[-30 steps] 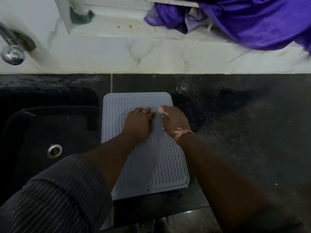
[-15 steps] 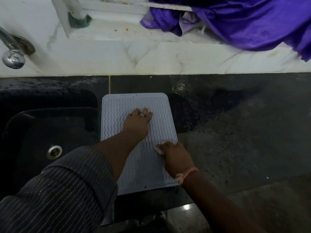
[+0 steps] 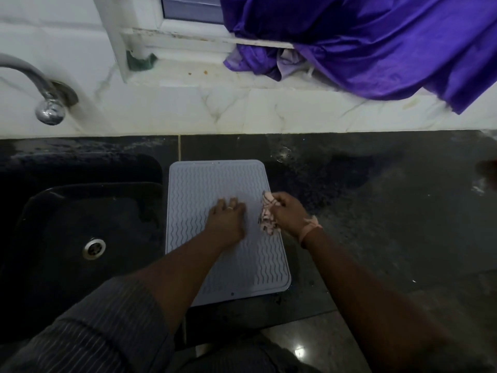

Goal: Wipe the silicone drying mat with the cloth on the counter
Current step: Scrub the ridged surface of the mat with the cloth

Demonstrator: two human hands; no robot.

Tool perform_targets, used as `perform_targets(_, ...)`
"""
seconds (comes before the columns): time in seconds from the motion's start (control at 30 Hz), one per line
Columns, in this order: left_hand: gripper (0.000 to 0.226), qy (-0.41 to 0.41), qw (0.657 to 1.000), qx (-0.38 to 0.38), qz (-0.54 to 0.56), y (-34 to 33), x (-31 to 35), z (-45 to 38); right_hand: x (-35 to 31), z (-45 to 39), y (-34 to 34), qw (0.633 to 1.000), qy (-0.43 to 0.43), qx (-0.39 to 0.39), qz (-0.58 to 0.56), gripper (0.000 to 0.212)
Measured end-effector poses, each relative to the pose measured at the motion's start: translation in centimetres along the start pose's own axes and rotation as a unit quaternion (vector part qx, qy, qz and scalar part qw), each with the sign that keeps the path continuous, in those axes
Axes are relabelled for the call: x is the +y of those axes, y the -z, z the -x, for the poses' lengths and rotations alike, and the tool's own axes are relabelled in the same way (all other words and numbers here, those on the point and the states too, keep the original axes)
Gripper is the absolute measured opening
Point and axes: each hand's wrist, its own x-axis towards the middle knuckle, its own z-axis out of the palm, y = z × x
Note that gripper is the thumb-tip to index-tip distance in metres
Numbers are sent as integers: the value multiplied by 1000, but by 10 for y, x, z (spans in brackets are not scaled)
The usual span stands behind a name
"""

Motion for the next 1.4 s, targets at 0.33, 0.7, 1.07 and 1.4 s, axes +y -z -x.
perform_targets(0.33, 146, 83, 993, -72, -51, -9, 12, 20, 4, -22, -35, 973, 148, -49, 173, 30)
perform_targets(0.7, 134, 107, 989, -67, -76, -10, 13, 17, 48, 74, -6, 938, 135, -214, 238, 18)
perform_targets(1.07, 108, 123, 992, -28, 13, -29, 57, 53, -5, -27, 28, 989, 52, -121, 68, 39)
perform_targets(1.4, 133, 160, 986, -32, -27, -52, 67, 79, 19, -48, -8, 925, 233, -88, 286, 27)
